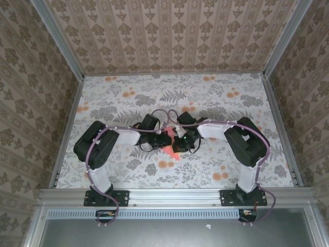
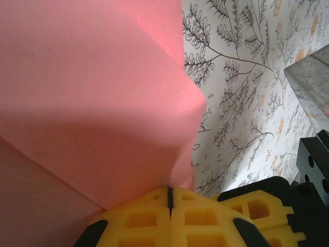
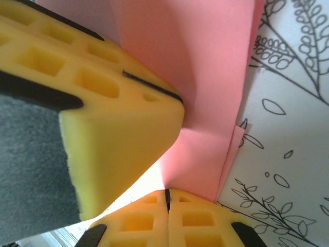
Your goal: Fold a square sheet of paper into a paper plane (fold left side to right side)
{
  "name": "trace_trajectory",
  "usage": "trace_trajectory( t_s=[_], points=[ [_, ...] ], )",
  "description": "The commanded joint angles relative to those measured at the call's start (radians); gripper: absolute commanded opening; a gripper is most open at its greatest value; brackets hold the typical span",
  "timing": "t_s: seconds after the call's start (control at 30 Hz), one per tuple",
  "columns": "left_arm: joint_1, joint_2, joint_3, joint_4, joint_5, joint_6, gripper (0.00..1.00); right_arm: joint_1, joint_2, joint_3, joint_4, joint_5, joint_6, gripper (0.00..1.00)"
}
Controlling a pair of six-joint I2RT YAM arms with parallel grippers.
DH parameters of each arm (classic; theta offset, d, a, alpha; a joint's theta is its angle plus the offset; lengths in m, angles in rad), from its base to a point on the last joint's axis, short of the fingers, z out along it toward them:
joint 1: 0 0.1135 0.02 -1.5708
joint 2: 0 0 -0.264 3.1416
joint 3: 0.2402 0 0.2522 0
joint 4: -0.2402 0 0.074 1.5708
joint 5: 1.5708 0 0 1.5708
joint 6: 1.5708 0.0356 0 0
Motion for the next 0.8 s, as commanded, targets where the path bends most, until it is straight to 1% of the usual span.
trace_trajectory(
  t_s=[0.0,0.1,0.17,0.57,0.67,0.7,0.77],
  points=[
    [0.027,0.037,-0.023,0.024,-0.02,-0.001,0.0,0.003,0.05,-0.004,-0.128,0.127,-0.028,0.0],
    [0.055,0.045,-0.021,0.026,-0.023,0.012,0.0,0.003,0.053,-0.004,-0.128,0.129,-0.033,0.0],
    [0.07,0.05,-0.009,0.009,-0.024,0.034,0.0,0.004,0.054,-0.004,-0.16,0.133,-0.035,0.0],
    [0.19,0.12,0.122,-0.094,-0.026,0.159,0.0,0.005,0.051,-0.019,-0.164,0.136,-0.037,0.0],
    [0.202,0.141,0.151,-0.106,-0.023,0.175,0.0,0.005,0.047,-0.024,-0.165,0.135,-0.036,0.0],
    [0.235,0.146,0.158,-0.107,-0.022,0.181,0.0,0.005,0.048,-0.024,-0.167,0.135,-0.035,0.0],
    [0.25,0.159,0.18,-0.122,-0.018,0.197,0.0,0.007,0.046,-0.025,-0.165,0.131,-0.034,0.0]
  ],
)
